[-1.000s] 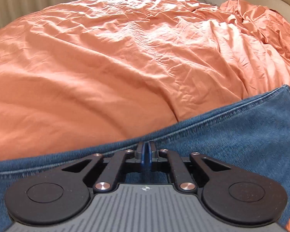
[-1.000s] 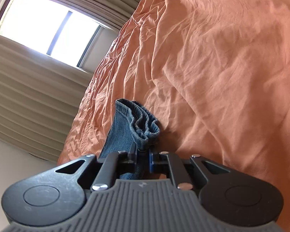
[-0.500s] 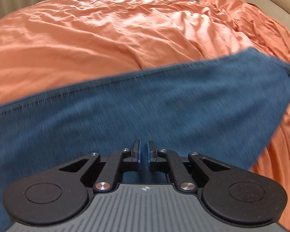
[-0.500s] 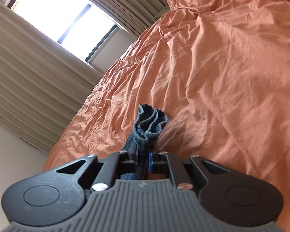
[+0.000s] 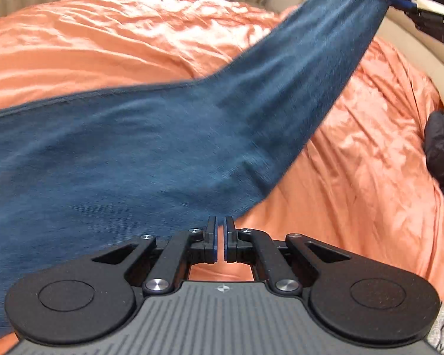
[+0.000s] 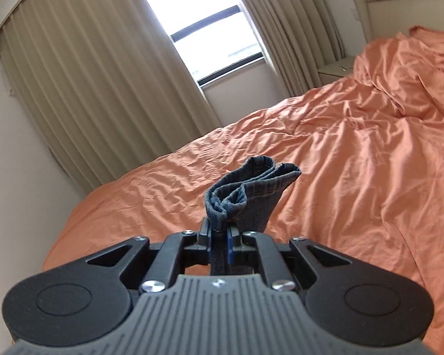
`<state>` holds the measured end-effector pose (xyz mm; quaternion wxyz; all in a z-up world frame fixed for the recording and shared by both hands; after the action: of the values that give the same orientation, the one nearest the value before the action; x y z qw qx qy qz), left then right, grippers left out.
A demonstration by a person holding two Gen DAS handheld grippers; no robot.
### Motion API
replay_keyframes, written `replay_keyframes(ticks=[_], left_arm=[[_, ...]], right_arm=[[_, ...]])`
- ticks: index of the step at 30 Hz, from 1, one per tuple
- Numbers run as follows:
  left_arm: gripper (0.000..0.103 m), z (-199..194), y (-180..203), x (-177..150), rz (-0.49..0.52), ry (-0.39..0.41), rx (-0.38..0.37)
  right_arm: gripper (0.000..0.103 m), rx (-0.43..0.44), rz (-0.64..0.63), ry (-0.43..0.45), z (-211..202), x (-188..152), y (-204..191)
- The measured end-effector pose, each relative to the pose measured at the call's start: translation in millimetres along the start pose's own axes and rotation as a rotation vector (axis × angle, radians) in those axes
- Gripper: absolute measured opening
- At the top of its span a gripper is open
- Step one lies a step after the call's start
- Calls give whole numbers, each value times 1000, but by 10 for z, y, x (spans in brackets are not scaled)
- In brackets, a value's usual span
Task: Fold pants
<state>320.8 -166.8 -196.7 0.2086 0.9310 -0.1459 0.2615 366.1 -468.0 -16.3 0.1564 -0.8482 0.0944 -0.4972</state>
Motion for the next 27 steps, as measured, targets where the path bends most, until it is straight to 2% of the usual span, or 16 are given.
replay_keyframes(ticks=[4,8,11,15,18,21,23,25,27], left_arm=[[3,-507,-448,159,-36,82,53],[3,-986,-936,243,-103,141,108],[3,-1264,-1258,233,-139,169,150],[3,-1453,-1605,121,-191,172,171],[3,-1480,-1813,-3,-225,159,161],[3,-1439,-1964,-116,-257,141,138],[3,-1411,-2026,-149,-279,136,112],[7,-1391,-2060,-195,-305,130,75],[20,-1337,-2084,-196,-339,129,39]], right_arm=[[5,38,-53,-27,174,-69,-684],[5,87,-81,-74,463,-307,-1315],[5,120,-107,-128,724,-634,-1737],[5,165,-145,-240,1093,-1330,-2175],[5,174,-207,-352,1320,-1959,-2396],[5,148,-257,-453,1481,-2505,-2434],[5,132,-275,-497,1563,-2748,-2396],[8,126,-287,-505,1608,-2880,-2334],[12,137,-274,-510,1619,-2896,-2321]])
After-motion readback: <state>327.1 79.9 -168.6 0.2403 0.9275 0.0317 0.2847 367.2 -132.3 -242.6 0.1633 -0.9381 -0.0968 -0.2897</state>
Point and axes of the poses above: each gripper's, at about its wrist camera, not at the fingertips, and z roughly the way its jaws point, y to its right, x to its top, the point moved 5 cm from there along z, roughly the way its jaws point, and after that the axes turned 5 degrees about -z, right-handed, at the moved point
